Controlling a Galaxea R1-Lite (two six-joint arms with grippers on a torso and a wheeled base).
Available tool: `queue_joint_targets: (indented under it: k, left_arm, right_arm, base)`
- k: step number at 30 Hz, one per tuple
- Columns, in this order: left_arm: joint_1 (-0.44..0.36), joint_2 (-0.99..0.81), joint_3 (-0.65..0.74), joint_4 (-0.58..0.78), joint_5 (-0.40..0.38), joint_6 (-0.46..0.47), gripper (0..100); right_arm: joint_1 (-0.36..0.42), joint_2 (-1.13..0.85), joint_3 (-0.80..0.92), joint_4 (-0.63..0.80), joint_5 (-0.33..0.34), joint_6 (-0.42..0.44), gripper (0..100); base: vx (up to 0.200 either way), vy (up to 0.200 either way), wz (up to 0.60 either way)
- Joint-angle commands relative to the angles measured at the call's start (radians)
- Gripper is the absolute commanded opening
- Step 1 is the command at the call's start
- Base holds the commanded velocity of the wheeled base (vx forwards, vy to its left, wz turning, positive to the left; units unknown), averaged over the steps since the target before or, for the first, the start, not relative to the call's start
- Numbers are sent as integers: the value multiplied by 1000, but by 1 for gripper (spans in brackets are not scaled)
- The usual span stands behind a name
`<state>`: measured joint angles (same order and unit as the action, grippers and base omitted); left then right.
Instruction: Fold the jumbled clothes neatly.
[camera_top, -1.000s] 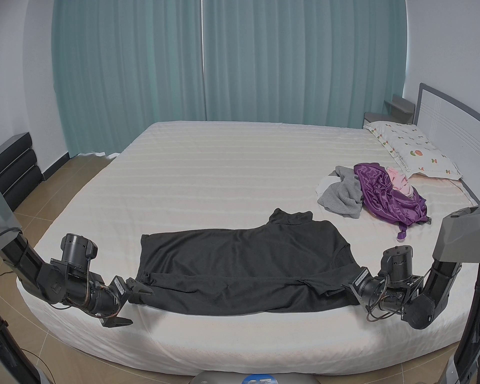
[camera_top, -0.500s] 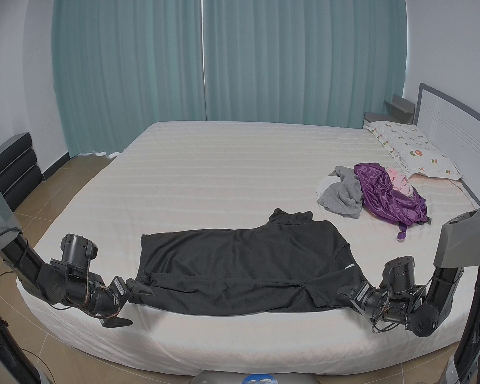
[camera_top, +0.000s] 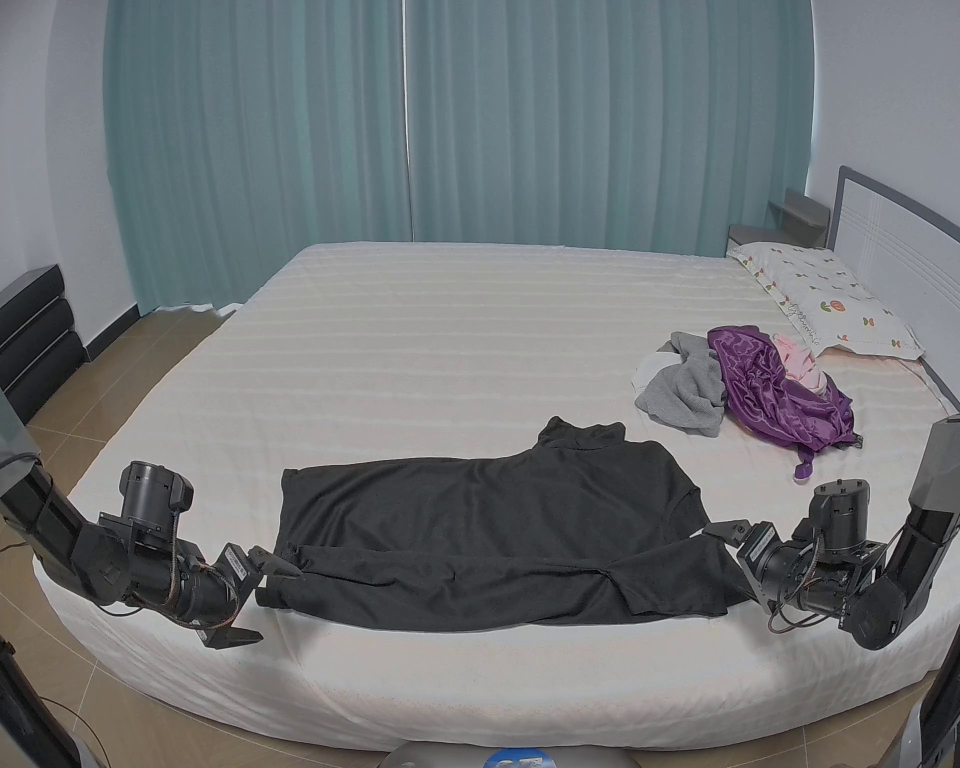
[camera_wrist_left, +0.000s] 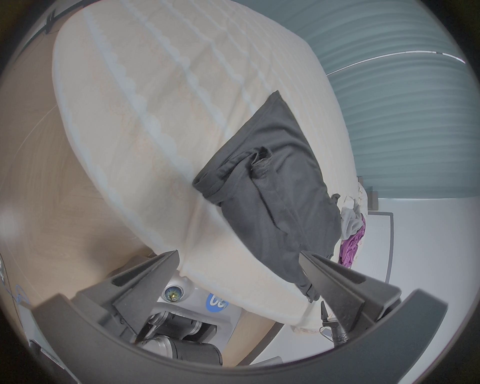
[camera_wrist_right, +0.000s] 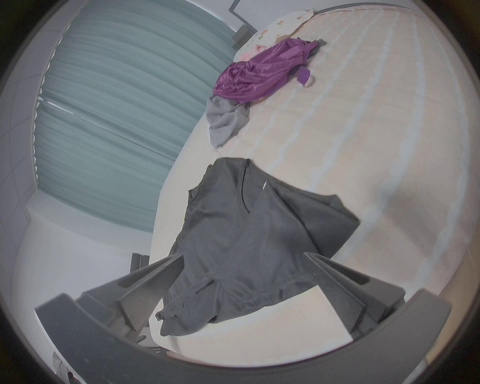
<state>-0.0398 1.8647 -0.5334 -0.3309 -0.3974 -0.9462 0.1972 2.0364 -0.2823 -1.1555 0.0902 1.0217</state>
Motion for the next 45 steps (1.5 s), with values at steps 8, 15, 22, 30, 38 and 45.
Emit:
queue_joint_targets:
  k: [8, 15, 22, 30, 38, 45]
  left_arm:
    - [-15, -50, -69, -2, 85, 7, 100]
    - [-97, 93, -249, 15, 262, 9, 100]
    - [-163, 245, -405, 115, 350, 9, 100]
    - [-158, 358, -609, 259, 381, 7, 100]
    - [-120, 478, -852, 346, 416, -13, 100]
    - [-71, 510, -976, 334, 399, -169, 100]
  right_arm:
    - [-30, -5, -3, -10, 26, -11, 100]
    - [-28, -1, 2, -12, 36, -11, 100]
    - [-30, 7, 2, -12, 36, -11, 100]
    - [-39, 18, -1, -12, 37, -9, 100]
    - [-67, 19, -5, -13, 72, -8, 100]
    - [-68, 25, -5, -13, 72, -8, 100]
  base:
    - [0, 0, 0]
    - [0, 0, 0]
    - [0, 0, 0]
    - [0, 0, 0]
    - [0, 0, 0]
    - [0, 0, 0]
